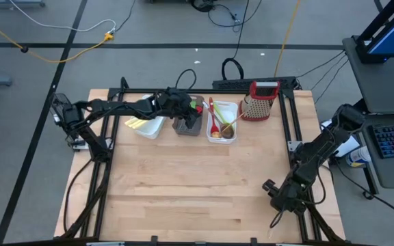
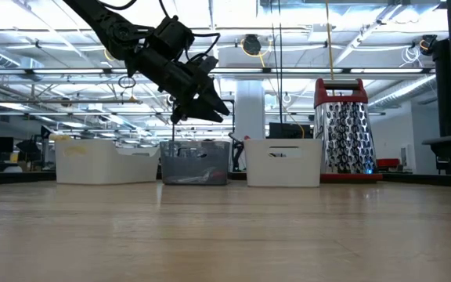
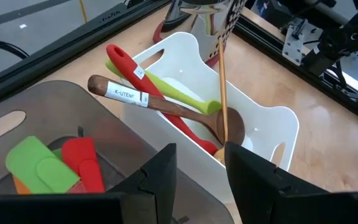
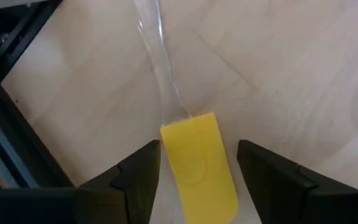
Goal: Pick & Place Kitchen Items
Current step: Put the yellow spatula into the black bin
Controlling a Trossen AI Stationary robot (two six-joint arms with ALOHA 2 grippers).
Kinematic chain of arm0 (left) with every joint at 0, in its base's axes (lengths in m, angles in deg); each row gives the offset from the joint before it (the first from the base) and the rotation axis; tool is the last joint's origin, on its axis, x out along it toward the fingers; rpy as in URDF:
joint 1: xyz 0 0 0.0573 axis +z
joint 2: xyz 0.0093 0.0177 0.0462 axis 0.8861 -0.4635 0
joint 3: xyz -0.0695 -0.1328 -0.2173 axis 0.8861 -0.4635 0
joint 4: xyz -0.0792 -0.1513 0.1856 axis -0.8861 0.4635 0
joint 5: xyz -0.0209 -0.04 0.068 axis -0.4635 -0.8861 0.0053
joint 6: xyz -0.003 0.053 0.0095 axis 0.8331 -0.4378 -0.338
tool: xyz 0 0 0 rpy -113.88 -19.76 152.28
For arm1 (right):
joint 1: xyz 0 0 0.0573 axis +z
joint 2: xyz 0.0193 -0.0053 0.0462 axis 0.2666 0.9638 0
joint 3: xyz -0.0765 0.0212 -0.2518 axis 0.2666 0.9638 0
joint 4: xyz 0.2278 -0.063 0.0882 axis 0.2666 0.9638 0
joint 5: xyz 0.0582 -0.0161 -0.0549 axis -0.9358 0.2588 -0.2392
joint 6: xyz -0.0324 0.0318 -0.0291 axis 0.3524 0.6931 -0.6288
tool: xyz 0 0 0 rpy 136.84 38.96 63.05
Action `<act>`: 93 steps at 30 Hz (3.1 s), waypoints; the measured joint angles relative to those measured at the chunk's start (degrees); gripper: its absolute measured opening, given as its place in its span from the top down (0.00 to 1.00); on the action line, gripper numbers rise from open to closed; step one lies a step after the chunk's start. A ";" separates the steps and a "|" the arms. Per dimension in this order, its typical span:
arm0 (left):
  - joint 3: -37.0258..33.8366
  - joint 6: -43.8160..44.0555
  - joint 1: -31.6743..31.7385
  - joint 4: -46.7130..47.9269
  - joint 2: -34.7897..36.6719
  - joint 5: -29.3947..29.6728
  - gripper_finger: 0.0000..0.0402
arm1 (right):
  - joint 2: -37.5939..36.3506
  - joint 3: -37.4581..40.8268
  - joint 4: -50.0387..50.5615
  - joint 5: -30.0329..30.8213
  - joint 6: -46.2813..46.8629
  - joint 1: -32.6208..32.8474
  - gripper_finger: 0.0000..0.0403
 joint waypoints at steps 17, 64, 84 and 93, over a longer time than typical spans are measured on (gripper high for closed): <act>0.00 -0.17 0.00 -1.12 0.00 0.01 0.66 | 0.06 8.49 -12.11 14.22 -10.33 3.34 0.55; -0.02 0.22 -0.36 -6.07 0.00 -1.09 0.66 | -2.12 -10.50 5.94 13.39 17.61 -9.76 0.69; -0.02 -2.90 -0.26 -6.05 0.00 -0.55 0.66 | 6.68 -10.75 11.69 10.34 36.51 0.52 0.66; -0.02 -2.75 -0.26 -6.05 0.00 -0.55 0.66 | 6.94 -10.64 12.02 18.06 29.19 0.52 0.66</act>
